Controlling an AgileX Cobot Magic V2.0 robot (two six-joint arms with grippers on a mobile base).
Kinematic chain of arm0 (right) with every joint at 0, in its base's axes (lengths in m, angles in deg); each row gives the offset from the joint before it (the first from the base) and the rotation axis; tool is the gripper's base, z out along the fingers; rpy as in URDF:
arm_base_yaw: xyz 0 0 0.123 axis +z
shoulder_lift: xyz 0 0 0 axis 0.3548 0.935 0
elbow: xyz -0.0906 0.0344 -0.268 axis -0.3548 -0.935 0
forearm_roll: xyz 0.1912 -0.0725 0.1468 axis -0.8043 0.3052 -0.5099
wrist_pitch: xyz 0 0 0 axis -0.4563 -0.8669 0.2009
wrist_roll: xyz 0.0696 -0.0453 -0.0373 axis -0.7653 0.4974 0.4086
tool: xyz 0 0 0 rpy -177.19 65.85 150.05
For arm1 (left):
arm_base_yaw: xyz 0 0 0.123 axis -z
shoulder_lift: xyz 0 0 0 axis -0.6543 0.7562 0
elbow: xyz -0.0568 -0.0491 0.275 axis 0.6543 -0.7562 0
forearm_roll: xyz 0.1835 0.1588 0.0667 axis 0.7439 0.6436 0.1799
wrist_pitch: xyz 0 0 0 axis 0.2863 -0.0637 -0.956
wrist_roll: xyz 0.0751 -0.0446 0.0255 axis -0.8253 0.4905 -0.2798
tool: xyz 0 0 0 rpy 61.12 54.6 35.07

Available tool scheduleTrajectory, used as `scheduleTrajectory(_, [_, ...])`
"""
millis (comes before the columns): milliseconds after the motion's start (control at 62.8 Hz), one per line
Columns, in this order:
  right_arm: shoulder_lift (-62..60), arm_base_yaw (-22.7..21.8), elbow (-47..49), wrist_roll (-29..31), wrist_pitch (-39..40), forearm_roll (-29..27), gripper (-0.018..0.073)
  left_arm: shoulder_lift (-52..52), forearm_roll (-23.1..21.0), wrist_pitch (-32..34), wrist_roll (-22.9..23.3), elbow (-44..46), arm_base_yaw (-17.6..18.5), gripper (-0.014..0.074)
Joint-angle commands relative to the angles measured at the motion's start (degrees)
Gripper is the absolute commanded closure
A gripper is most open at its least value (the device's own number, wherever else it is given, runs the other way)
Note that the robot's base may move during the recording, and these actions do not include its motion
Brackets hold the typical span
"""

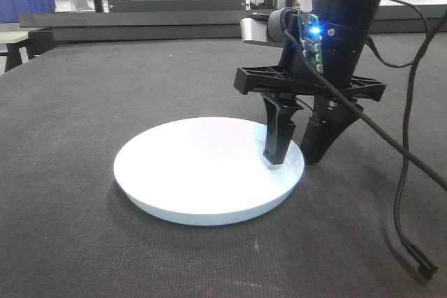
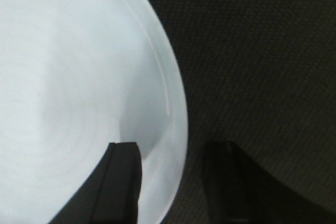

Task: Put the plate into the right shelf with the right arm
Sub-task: 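Close the right gripper on the white plate's rim, then lift the white plate off the table with the right gripper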

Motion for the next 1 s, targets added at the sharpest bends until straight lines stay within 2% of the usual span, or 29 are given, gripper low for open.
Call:
scheduleTrajectory(0, [-2.65, 0.01, 1.85, -0.03, 1.15, -0.86, 0.0171, -0.24, -0.13, 4.80, 0.34, -0.57, 0.38, 0.0643])
scheduleTrajectory(143, [-1.87, 0.01, 1.85, -0.03, 0.47, -0.86, 0.0201, -0.24, -0.13, 4.80, 0.34, -0.57, 0.38, 0.0643])
scheduleTrajectory(366, [-1.75, -0.19, 1.85, -0.03, -0.13, -0.74, 0.0431, -0.24, -0.13, 4.80, 0.34, -0.57, 0.38, 0.0643])
scheduleTrajectory(477, [-1.75, -0.19, 1.97, -0.03, -0.12, -0.05, 0.0510, -0.24, -0.13, 4.80, 0.34, -0.57, 0.38, 0.0643])
scheduleTrajectory(716, [-4.09, -0.31, 6.07, -0.03, -1.59, 1.44, 0.0511, -0.24, -0.13, 4.80, 0.34, -0.57, 0.38, 0.0643])
scheduleTrajectory(987, [-18.82, -0.32, 6.21, -0.03, -1.05, 3.17, 0.0509, -0.24, -0.13, 4.80, 0.34, -0.57, 0.38, 0.0643])
